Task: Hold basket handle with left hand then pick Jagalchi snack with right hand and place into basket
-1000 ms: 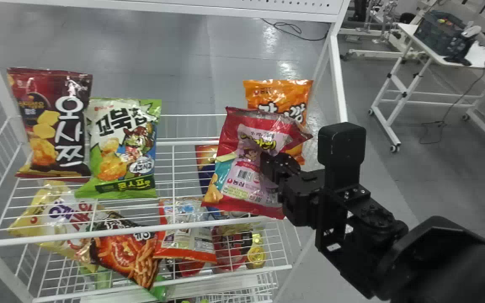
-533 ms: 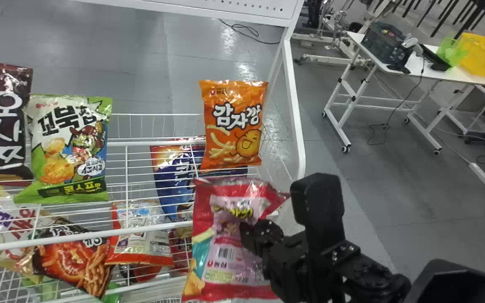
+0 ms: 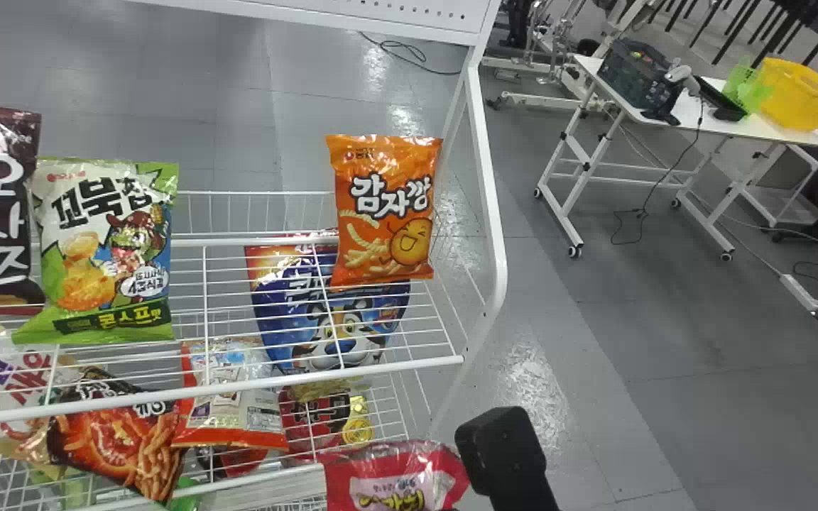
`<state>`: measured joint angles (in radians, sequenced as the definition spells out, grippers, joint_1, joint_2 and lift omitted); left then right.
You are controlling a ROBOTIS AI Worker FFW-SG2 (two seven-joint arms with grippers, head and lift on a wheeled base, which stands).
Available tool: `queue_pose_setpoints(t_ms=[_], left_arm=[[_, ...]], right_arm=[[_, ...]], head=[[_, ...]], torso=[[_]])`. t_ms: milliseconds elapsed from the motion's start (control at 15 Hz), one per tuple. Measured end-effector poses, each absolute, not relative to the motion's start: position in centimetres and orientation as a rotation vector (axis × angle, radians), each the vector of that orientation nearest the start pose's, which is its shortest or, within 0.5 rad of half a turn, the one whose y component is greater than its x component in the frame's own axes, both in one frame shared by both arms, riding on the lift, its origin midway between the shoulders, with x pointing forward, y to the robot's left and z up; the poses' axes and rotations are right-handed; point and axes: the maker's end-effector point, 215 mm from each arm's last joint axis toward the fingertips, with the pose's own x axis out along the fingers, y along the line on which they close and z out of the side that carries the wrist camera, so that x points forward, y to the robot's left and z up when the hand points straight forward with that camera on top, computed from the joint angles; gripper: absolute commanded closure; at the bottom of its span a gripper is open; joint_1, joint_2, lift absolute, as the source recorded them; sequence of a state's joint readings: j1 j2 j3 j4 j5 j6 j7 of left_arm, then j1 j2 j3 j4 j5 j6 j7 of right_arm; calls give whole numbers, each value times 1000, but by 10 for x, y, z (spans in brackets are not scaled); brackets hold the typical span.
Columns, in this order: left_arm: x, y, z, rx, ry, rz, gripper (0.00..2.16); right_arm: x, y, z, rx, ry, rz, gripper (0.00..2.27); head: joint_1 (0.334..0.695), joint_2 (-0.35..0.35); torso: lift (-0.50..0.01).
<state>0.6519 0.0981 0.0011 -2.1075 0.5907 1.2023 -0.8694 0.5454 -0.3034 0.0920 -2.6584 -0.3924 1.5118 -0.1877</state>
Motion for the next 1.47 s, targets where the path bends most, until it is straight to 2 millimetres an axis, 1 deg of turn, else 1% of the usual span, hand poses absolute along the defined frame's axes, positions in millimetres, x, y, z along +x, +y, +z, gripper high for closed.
queue_pose_setpoints(t_ms=[67,200,533,800,867,1000,1067,1133,1200,1267,1400,1467], left_arm=[[154,-3,-445,-996,1049,-1047,1038],[154,-3,-445,-991,1048,-1047,1038],[156,-2,-444,-978,1046,-1042,1038],[159,2,-443,-976,1038,-1037,1038],[160,3,-443,-976,1036,-1036,1038],[161,4,-443,-976,1035,-1034,1038],[161,4,-443,-976,1035,-1034,1038],[161,4,-443,-975,1035,-1033,1038],[161,4,-443,-975,1035,-1032,1038],[161,4,-443,-974,1036,-1031,1038],[161,5,-444,-974,1037,-1029,1035],[161,5,-444,-974,1037,-1029,1035]], right_arm=[[255,-173,-449,-172,1036,304,2243],[238,-156,-471,-118,1102,351,2243],[214,-125,-516,-69,1218,413,2243],[205,-104,-548,-49,1298,457,2243],[205,-99,-555,-49,1310,462,2243],[214,-90,-569,-44,1305,467,2240],[222,-84,-577,-35,1294,467,2034],[229,-78,-584,-24,1283,466,1396],[233,-74,-589,-18,1278,465,252],[236,-72,-593,-18,1274,463,-2],[233,-78,-594,-30,1286,454,22],[227,-87,-592,-39,1312,448,53]], head=[[695,-350],[695,-350],[695,-350],[695,-350],[695,-350],[695,-306],[695,-283],[695,-263],[695,-233],[695,-225],[695,-232],[695,-255]], torso=[[-10],[-10],[-10],[-10],[-10],[-10],[-10],[-10],[-10],[-10],[-10],[-10]])
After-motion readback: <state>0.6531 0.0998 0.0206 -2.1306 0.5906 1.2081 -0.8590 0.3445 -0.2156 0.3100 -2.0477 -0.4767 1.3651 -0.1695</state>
